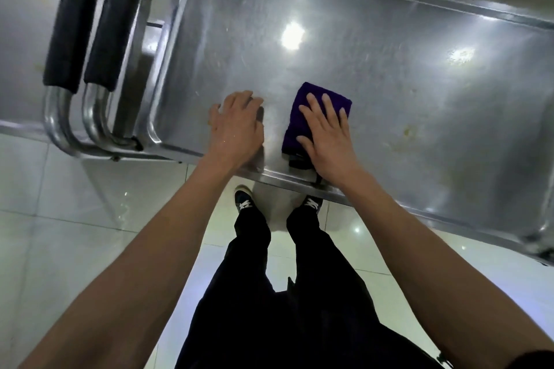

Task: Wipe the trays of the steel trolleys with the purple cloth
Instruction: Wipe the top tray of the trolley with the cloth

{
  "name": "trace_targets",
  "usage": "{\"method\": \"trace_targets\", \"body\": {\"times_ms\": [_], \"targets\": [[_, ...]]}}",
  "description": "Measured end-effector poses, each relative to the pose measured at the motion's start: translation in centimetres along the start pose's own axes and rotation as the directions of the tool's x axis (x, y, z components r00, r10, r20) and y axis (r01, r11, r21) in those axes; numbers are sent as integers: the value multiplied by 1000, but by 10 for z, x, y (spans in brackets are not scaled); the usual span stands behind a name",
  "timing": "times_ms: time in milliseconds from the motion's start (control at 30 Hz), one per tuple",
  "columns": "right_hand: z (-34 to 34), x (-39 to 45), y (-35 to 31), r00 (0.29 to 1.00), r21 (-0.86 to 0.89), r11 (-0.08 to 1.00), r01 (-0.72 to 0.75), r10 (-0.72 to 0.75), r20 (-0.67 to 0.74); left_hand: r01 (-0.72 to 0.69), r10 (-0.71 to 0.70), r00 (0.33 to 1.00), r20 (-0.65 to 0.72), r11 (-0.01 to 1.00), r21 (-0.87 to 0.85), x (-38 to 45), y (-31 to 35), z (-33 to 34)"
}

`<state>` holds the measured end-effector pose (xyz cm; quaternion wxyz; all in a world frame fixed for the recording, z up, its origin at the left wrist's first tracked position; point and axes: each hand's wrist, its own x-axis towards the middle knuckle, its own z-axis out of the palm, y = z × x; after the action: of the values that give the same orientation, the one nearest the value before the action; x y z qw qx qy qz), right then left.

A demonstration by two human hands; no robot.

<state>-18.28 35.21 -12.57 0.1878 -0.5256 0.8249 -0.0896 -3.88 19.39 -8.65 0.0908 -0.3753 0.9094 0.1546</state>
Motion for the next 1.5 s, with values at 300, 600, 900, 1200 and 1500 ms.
{"method": "trace_targets", "body": {"times_ms": [300,600,900,1200,1500], "targets": [[32,46,-87,993,-27,992,121,-122,-9,127,-132,988,-81,990,-67,-42,-94,-14],[54,90,-178,981,9,982,191,-191,29,232,-260,962,-88,942,-242,-60,-144,-19],[59,123,-229,961,39,962,270,-272,48,267,-314,949,-23,841,-470,-54,-152,-26],[49,70,-180,980,58,980,192,-194,32,211,-225,973,-52,957,-200,-53,-139,-25],[29,7,-74,997,21,997,79,-79,4,-5,5,1000,11,999,-38,-33,-44,-5]]}}
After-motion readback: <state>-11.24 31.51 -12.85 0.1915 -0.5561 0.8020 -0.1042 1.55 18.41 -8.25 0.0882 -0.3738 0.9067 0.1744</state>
